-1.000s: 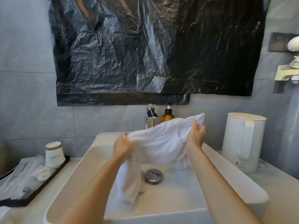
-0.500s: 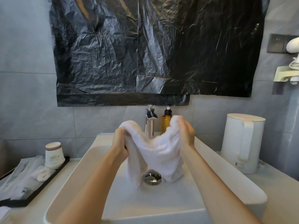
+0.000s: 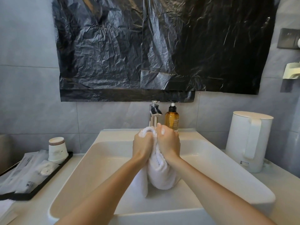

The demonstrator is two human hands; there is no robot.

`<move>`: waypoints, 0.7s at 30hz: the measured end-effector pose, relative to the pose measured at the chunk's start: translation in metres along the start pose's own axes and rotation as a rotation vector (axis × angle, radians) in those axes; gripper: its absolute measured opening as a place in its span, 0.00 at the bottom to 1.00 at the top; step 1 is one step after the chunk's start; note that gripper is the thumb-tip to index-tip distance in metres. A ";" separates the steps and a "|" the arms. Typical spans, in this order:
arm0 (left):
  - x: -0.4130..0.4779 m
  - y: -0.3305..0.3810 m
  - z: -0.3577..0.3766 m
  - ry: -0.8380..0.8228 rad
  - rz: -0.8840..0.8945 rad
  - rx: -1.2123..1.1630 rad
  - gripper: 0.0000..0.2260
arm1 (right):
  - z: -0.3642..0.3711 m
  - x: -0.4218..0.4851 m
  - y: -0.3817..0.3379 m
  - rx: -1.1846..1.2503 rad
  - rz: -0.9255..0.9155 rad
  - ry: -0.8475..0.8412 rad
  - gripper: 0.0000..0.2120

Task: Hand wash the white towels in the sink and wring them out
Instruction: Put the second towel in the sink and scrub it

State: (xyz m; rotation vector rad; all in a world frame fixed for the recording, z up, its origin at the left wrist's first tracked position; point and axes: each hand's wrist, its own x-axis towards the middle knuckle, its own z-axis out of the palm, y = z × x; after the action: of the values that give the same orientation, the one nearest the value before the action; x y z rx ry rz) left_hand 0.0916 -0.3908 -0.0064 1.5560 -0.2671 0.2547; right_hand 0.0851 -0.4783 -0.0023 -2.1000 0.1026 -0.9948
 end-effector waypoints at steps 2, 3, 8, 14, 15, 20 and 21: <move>0.001 -0.001 -0.002 -0.042 0.011 0.058 0.15 | -0.004 0.000 0.003 -0.122 -0.017 -0.068 0.19; 0.002 0.000 -0.003 -0.079 0.004 0.078 0.14 | -0.006 0.000 0.005 -0.183 -0.019 -0.090 0.18; 0.009 0.009 -0.013 -0.235 -0.241 -0.008 0.23 | -0.008 0.009 0.023 -0.087 0.121 -0.120 0.20; 0.019 -0.004 -0.020 -0.101 -0.214 -0.047 0.09 | 0.007 0.031 0.038 0.187 0.225 -0.192 0.08; 0.021 -0.006 -0.022 -0.063 -0.223 -0.078 0.10 | 0.005 0.033 0.036 0.195 0.189 -0.101 0.06; 0.028 -0.008 -0.024 0.020 -0.227 -0.192 0.14 | -0.013 0.059 0.005 0.175 -0.075 -0.030 0.18; 0.028 -0.009 -0.023 0.005 -0.233 -0.196 0.14 | -0.013 0.069 -0.005 0.133 -0.127 -0.055 0.19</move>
State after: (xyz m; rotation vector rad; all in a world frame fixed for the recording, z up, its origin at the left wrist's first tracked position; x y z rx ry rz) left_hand 0.1210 -0.3684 -0.0054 1.3774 -0.1015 0.0479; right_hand 0.1226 -0.5097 0.0487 -2.0302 -0.1227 -0.9894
